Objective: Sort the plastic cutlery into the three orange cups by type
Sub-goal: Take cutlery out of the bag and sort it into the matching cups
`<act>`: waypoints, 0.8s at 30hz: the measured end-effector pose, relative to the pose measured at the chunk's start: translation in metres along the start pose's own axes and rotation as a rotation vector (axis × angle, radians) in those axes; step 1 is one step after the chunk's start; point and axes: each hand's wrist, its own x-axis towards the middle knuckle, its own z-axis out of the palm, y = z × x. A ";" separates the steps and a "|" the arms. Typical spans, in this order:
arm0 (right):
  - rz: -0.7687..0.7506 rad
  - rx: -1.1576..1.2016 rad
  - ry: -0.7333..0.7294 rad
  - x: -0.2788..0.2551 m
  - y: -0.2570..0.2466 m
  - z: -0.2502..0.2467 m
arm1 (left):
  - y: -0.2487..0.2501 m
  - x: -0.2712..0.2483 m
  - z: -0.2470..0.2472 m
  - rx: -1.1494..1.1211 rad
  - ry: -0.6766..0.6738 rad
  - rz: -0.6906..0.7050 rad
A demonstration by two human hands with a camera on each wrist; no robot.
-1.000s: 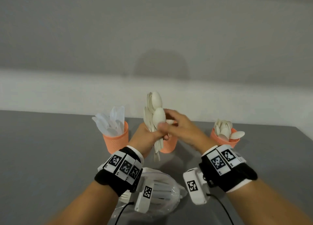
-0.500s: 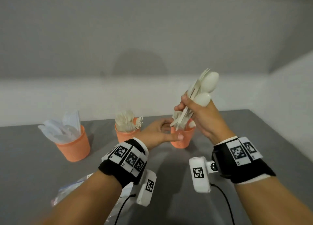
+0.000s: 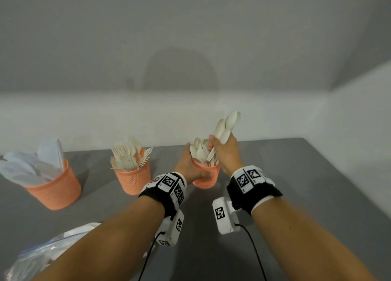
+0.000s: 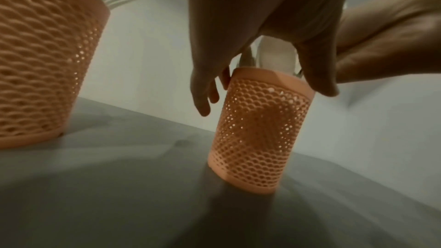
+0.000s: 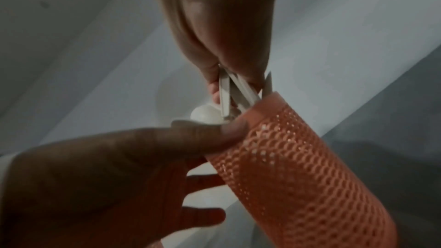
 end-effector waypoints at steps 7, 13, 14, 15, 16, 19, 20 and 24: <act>-0.116 0.077 -0.058 0.012 0.021 -0.004 | -0.013 0.026 -0.003 -0.037 0.015 0.054; -0.053 0.105 -0.198 0.010 0.031 -0.003 | -0.028 0.043 -0.008 0.191 0.096 0.082; -0.056 0.177 -0.200 0.011 0.029 -0.004 | -0.030 0.045 -0.008 0.262 0.085 0.088; -0.073 0.237 -0.189 0.013 0.026 -0.006 | -0.029 0.044 -0.008 0.304 0.071 0.098; -0.103 0.251 -0.156 0.014 0.023 -0.007 | -0.030 0.045 -0.007 0.319 0.064 0.104; -0.232 0.088 -0.061 0.019 0.014 -0.009 | -0.032 0.047 -0.004 0.224 0.058 0.083; -0.259 0.011 -0.067 0.022 0.012 -0.009 | -0.038 0.051 -0.003 0.185 0.057 0.068; -0.129 -0.134 -0.235 0.029 0.022 -0.010 | -0.038 0.050 -0.003 0.151 0.040 0.077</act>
